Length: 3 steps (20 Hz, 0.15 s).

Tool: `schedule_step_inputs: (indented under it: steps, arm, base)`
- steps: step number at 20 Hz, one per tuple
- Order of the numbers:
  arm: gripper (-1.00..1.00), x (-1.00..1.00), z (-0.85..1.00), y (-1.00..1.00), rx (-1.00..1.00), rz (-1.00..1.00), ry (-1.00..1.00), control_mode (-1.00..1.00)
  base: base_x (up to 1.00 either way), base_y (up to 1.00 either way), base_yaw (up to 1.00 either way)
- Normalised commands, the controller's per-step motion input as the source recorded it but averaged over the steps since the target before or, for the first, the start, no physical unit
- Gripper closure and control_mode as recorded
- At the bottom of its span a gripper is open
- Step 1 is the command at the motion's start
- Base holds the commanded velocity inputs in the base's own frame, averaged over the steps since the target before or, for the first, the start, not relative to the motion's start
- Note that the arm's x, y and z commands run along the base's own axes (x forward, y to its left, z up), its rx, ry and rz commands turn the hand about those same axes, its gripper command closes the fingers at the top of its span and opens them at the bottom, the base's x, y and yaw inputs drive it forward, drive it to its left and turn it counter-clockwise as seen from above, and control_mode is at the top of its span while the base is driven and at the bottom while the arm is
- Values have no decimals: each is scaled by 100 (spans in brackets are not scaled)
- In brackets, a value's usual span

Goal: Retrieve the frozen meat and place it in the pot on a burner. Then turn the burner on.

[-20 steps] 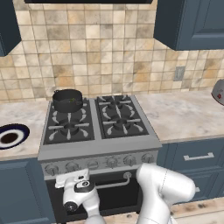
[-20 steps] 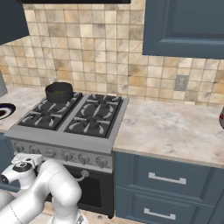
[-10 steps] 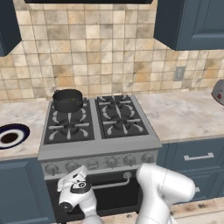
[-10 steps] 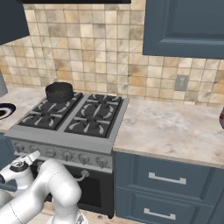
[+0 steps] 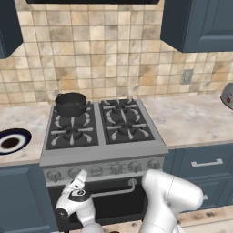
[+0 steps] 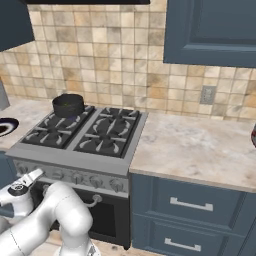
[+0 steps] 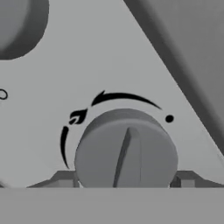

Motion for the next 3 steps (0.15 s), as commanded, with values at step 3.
schedule_step_inputs:
  steps: [3]
  arm:
    - [100, 20, -37, 43, -35, -11, 7, -100]
  base:
    - [0, 0, 0]
